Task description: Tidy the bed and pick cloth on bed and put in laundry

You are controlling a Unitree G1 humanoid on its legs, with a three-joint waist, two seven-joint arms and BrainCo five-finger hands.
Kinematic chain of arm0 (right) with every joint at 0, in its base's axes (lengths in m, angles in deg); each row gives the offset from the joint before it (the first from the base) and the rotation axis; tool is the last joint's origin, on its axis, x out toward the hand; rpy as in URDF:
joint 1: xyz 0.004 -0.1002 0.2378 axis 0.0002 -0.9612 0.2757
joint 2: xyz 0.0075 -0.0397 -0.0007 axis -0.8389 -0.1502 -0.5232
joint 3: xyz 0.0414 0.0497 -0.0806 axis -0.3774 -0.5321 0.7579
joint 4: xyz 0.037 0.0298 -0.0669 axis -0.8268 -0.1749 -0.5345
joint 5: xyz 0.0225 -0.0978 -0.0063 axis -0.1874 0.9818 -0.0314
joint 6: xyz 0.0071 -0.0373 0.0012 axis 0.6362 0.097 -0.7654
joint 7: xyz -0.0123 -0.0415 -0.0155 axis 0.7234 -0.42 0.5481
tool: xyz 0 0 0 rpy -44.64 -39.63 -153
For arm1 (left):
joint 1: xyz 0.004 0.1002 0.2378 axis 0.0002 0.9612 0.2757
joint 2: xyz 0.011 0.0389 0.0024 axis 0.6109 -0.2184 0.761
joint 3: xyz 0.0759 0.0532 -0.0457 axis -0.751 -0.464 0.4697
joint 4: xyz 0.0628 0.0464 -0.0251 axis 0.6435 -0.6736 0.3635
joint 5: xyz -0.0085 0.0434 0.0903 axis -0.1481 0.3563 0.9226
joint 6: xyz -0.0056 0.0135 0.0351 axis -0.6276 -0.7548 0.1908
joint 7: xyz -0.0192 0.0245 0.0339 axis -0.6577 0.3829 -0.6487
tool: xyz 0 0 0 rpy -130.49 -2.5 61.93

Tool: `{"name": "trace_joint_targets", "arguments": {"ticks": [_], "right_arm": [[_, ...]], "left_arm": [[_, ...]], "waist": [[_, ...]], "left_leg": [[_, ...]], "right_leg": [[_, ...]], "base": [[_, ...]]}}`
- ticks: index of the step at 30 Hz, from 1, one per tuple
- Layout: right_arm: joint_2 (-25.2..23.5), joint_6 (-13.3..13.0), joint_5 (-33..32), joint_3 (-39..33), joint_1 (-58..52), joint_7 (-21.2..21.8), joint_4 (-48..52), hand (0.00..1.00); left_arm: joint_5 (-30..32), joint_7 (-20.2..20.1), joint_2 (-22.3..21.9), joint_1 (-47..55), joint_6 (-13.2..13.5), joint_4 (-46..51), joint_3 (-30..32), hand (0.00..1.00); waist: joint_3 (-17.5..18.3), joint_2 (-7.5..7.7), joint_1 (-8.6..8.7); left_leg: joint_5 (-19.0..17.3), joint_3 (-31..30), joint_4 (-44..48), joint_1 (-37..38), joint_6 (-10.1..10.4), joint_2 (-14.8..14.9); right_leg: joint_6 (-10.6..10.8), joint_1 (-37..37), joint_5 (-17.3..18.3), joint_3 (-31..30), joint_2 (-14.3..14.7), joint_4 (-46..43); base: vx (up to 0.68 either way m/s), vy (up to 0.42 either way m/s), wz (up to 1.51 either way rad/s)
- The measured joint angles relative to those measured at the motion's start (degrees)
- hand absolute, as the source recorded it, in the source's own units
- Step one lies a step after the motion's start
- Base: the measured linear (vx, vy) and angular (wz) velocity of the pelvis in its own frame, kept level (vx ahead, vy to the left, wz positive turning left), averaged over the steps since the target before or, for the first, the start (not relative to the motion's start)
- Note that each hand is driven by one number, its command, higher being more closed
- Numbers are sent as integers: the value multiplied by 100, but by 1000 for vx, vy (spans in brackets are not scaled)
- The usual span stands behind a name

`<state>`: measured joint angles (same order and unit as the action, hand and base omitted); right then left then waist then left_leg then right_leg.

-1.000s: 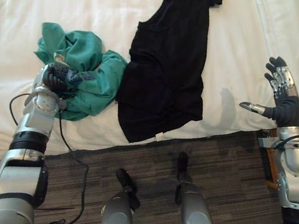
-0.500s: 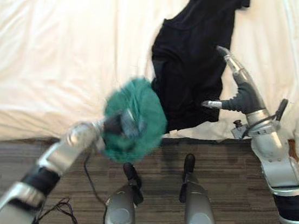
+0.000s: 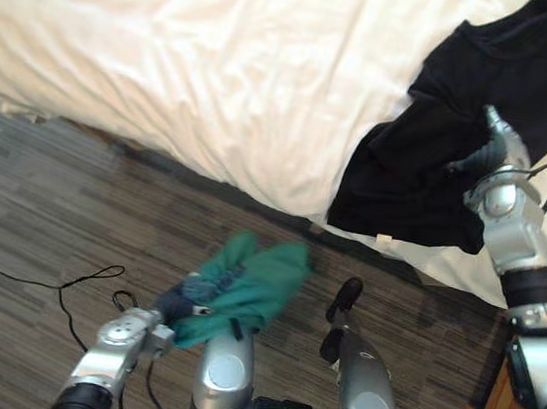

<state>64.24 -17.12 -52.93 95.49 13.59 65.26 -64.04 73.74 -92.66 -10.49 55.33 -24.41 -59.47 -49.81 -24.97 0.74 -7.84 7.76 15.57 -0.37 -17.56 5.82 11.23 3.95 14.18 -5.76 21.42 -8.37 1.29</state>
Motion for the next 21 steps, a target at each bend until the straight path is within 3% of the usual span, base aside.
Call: {"name": "trace_joint_targets", "arguments": {"ticks": [1,2,6,10,15,16,21], "right_arm": [[5,31,36,-2,127,-3,-144,0],[48,63,131,-3,346,0,-383,100],[108,208,9,-169,663,145,-598,100],[2,170,-348,-348,664,137,-597,100],[-291,-215,-1012,-739,376,49,-600,100],[-481,-423,-1246,-948,178,-80,-629,100],[-975,-955,-1952,-1334,-392,-322,-647,100]], "left_arm": [[69,52,11,-35,62,-168,66,100],[177,91,7,-75,223,-451,174,100],[525,102,-187,-80,737,-775,219,100],[575,213,-581,-109,1015,-739,211,100],[822,361,-890,-165,1152,-681,169,100],[989,492,-953,-182,1132,-661,132,100],[1163,774,-1036,-188,1019,-459,-255,100]], "waist": [[0,0,-21],[1,1,-72],[-1,-2,-87],[8,12,31],[14,22,96],[15,22,115],[36,37,171]], "left_leg": [[19,-37,-58,-6,3,-22],[44,-58,-156,-35,7,-59],[225,-64,-384,-154,26,-131],[313,-52,-439,-146,-59,-173],[324,-18,-437,-22,-68,-163],[308,-5,-428,90,-48,-156],[196,2,-323,346,4,-107]], "right_leg": [[-4,44,-10,10,-4,1],[-11,145,-33,6,-17,5],[-1,337,-107,7,-43,73],[22,330,-122,21,-88,66],[31,234,-124,23,-91,57],[34,119,-111,44,-84,68],[36,-185,-34,58,-52,71]], "base": [[-41,27,0],[0,0,0],[0,0,0],[19,7,1],[21,-8,-4],[41,-16,-3],[39,-17,-3]]}}
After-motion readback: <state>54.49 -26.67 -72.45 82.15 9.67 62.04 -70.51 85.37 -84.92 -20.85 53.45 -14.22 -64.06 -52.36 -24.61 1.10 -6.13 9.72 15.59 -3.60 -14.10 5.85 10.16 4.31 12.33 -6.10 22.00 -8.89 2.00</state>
